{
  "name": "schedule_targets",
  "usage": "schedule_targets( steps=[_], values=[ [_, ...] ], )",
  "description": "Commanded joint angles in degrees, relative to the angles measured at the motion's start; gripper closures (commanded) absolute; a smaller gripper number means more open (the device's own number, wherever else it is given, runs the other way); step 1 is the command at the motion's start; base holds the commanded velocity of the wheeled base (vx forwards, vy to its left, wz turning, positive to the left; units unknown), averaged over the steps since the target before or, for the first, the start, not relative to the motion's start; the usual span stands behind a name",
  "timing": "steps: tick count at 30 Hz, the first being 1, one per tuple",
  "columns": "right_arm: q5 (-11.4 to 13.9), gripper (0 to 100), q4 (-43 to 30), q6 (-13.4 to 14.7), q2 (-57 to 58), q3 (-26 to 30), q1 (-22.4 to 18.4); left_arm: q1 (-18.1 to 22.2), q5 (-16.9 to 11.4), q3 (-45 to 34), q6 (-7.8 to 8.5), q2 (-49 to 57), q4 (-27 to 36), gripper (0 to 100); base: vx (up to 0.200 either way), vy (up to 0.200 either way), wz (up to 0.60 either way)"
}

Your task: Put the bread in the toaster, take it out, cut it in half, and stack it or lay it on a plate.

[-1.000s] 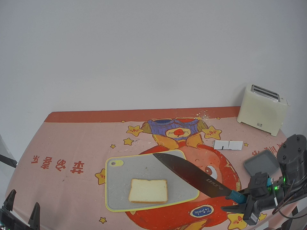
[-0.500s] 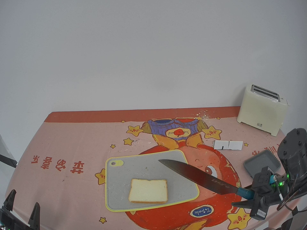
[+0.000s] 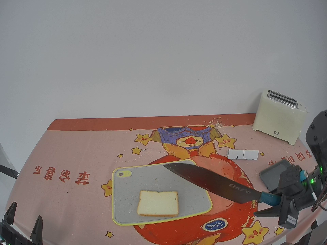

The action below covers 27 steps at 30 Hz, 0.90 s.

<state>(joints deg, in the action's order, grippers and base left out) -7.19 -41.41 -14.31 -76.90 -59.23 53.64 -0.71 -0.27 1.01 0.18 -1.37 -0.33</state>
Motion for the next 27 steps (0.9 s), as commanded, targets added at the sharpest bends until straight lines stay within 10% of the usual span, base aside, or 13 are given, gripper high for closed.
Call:
schedule_targets(
  steps=[1,27],
  values=[
    [0.1,100,-0.3,-0.4,-3.0,-0.7,0.2,0.0,0.0,-1.0,-0.01,0.0,0.0,0,0.0,0.0,0.0],
    [1.0,100,-5.5,-6.0,-17.9,-10.2,-4.2,0.0,-0.3,-1.0,0.26,0.0,0.0,0,0.0,0.0,0.0]
  ],
)
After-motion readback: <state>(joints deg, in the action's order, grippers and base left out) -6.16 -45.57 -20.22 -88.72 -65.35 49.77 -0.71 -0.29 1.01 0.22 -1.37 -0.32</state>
